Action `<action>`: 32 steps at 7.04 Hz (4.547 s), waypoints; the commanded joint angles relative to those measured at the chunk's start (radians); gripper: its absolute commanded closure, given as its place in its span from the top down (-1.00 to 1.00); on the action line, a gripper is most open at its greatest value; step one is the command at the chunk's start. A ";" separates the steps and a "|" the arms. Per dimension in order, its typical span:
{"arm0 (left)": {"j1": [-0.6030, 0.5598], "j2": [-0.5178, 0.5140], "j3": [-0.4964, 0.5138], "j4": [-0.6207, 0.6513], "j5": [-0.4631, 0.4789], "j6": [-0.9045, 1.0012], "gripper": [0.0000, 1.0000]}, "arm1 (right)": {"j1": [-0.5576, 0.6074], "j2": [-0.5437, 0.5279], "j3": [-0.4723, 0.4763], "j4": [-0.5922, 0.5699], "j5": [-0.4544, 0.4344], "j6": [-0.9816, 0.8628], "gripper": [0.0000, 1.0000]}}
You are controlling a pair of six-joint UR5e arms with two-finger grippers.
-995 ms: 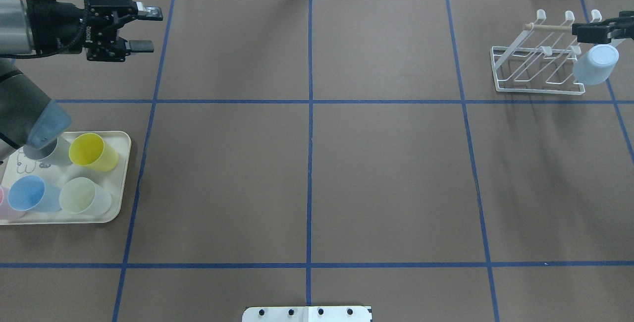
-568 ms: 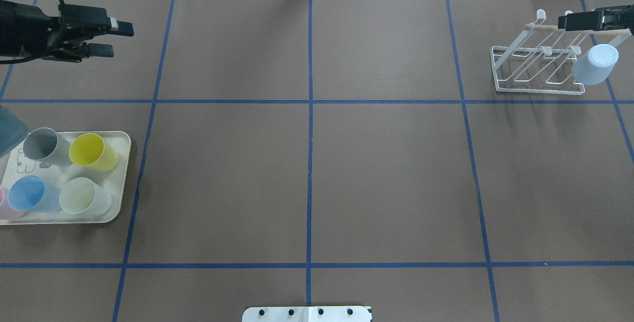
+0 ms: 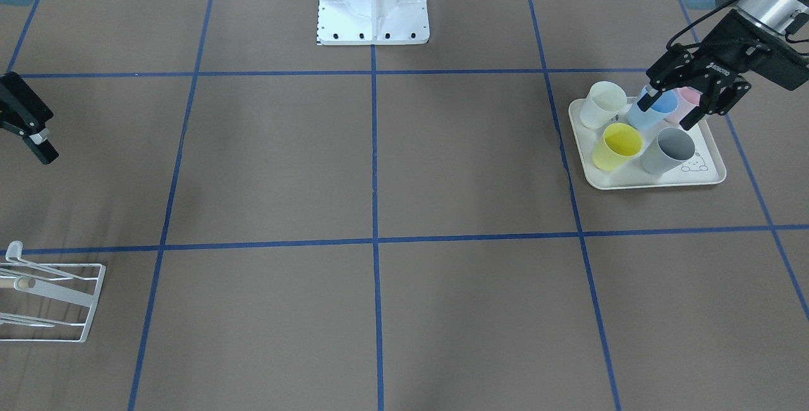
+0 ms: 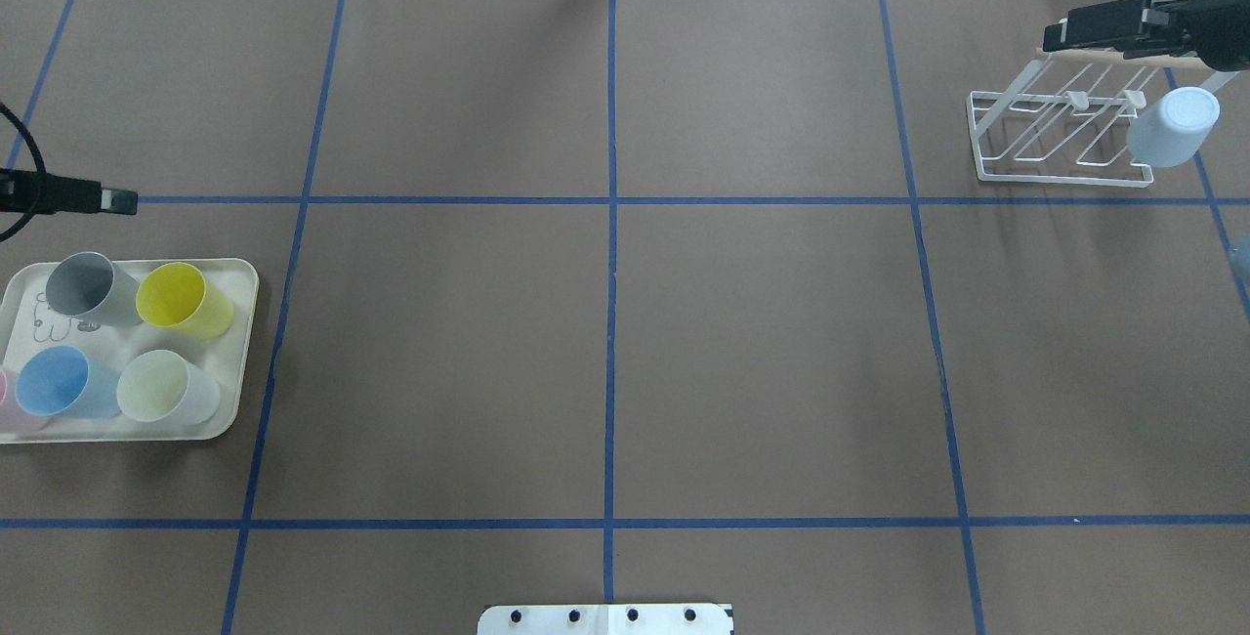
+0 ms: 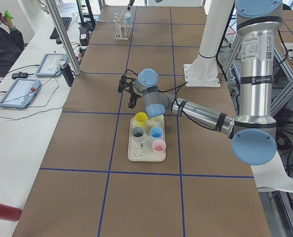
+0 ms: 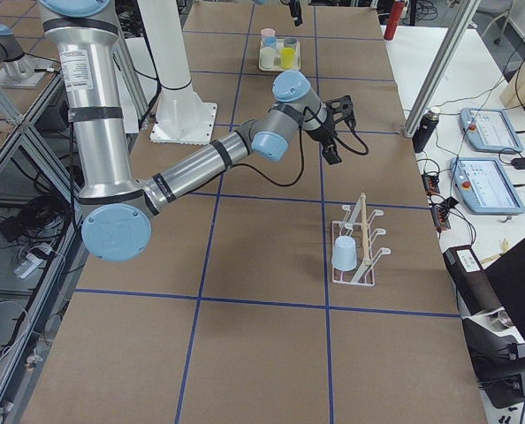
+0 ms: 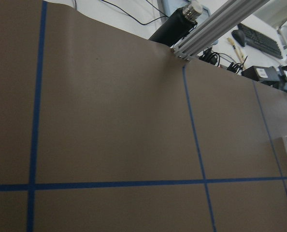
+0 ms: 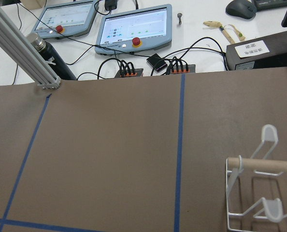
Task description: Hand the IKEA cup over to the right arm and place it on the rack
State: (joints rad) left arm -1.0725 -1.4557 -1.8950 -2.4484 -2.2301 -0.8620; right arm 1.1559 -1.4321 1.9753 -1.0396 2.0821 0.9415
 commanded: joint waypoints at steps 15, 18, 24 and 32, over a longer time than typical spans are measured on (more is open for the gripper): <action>-0.018 -0.008 0.287 0.034 0.009 0.434 0.66 | -0.042 0.047 -0.019 0.006 0.019 0.092 0.99; 0.028 -0.005 0.290 0.034 0.015 0.434 0.66 | -0.042 0.048 -0.019 0.006 0.019 0.094 0.99; 0.028 0.005 0.278 0.028 0.024 0.463 -1.00 | -0.042 0.048 -0.019 0.006 0.021 0.117 0.99; -0.187 -0.276 0.258 0.023 0.023 -0.112 -1.00 | -0.068 0.108 -0.033 0.010 0.007 0.206 0.99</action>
State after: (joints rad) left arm -1.2617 -1.6557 -1.6312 -2.4204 -2.2076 -0.7835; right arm 1.0927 -1.3537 1.9489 -1.0297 2.0927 1.1107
